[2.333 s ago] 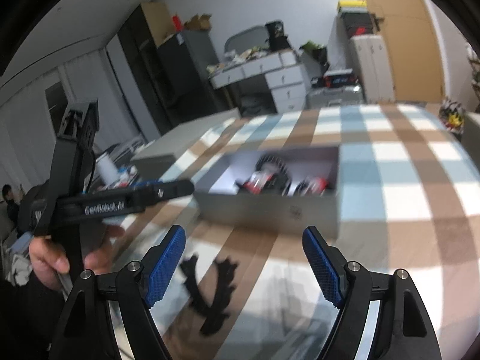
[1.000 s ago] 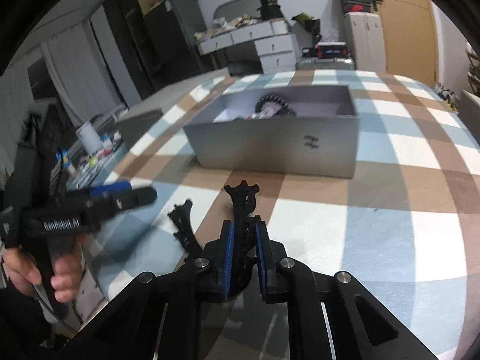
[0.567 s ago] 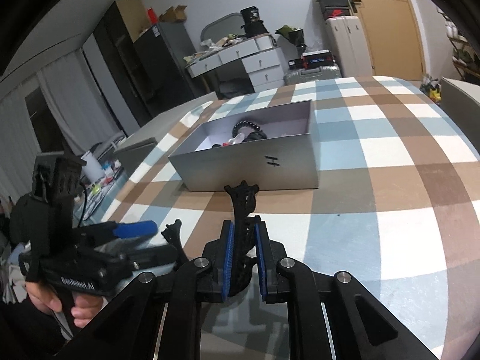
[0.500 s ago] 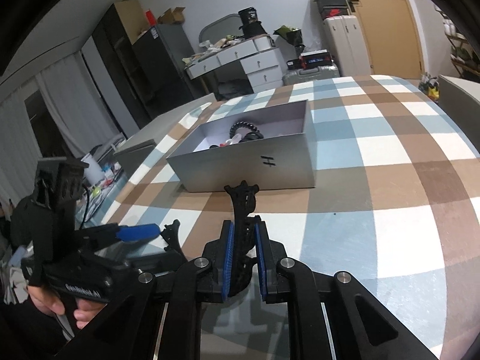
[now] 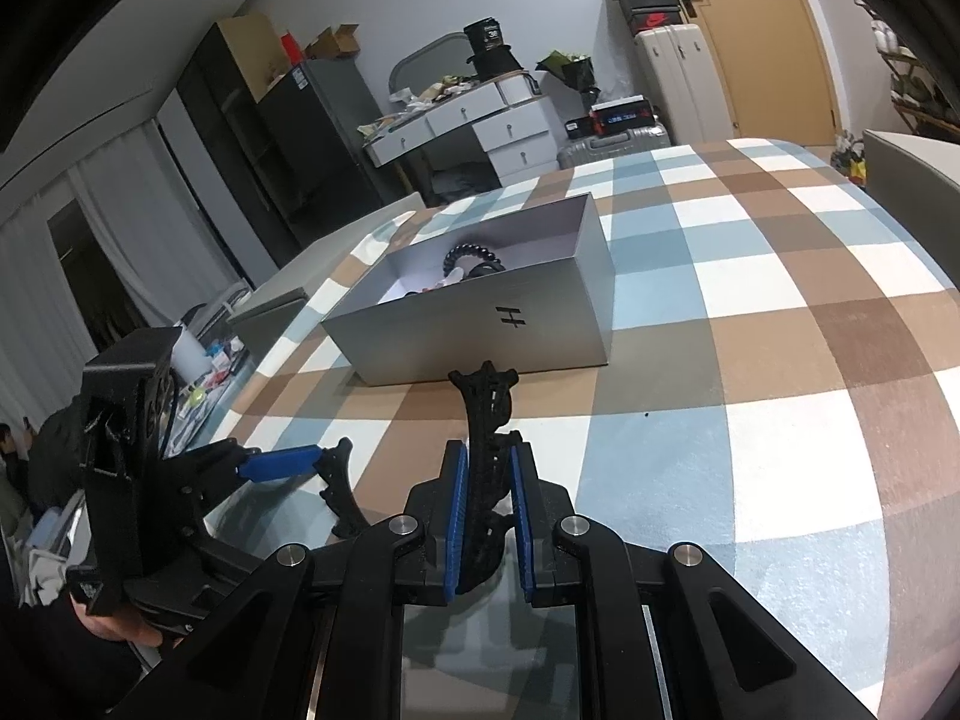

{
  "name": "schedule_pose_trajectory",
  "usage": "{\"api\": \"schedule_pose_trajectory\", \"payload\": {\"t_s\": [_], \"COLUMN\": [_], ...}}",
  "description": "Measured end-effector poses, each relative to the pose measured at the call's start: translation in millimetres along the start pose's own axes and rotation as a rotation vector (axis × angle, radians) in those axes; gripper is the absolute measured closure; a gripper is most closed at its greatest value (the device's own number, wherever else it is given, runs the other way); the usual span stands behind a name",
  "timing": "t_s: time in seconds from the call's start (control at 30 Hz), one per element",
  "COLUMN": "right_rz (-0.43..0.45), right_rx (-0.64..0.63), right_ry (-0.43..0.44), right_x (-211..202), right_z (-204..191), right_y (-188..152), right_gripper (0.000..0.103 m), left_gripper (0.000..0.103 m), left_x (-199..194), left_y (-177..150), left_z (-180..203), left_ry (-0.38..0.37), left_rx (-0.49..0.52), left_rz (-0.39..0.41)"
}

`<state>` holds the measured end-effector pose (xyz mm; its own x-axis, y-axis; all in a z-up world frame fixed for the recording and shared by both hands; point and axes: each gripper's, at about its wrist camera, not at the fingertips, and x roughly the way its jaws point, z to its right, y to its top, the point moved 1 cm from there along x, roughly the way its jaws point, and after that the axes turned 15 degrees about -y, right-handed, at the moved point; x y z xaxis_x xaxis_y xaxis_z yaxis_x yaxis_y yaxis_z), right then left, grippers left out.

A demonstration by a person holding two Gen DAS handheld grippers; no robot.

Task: Organize jewelry
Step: 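Close the left gripper on a long black claw clip while the right holds its clip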

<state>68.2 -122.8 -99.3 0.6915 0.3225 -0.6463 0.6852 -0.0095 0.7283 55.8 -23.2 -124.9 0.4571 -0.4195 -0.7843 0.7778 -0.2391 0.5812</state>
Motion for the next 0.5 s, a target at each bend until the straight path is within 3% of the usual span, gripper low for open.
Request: {"api": "schedule_pose_trajectory", "payload": {"t_s": [0.3, 0.5], "right_rz": [0.031, 0.088], "right_rx": [0.02, 0.06], "right_ry": [0.003, 0.037], "right_x": [-7.2, -20.1], "right_z": [6.2, 14.6], "right_y": [7.1, 23.3], "right_gripper": [0.089, 0.089], "left_gripper": [0.014, 0.014], "left_x": [-13.8, -50.6], "left_y": [5.5, 28.3], "left_z": [-1.5, -2.7], "left_ry": [-0.006, 0.002], "left_rx": [-0.014, -0.026], "left_rz": [0.032, 0.149]}}
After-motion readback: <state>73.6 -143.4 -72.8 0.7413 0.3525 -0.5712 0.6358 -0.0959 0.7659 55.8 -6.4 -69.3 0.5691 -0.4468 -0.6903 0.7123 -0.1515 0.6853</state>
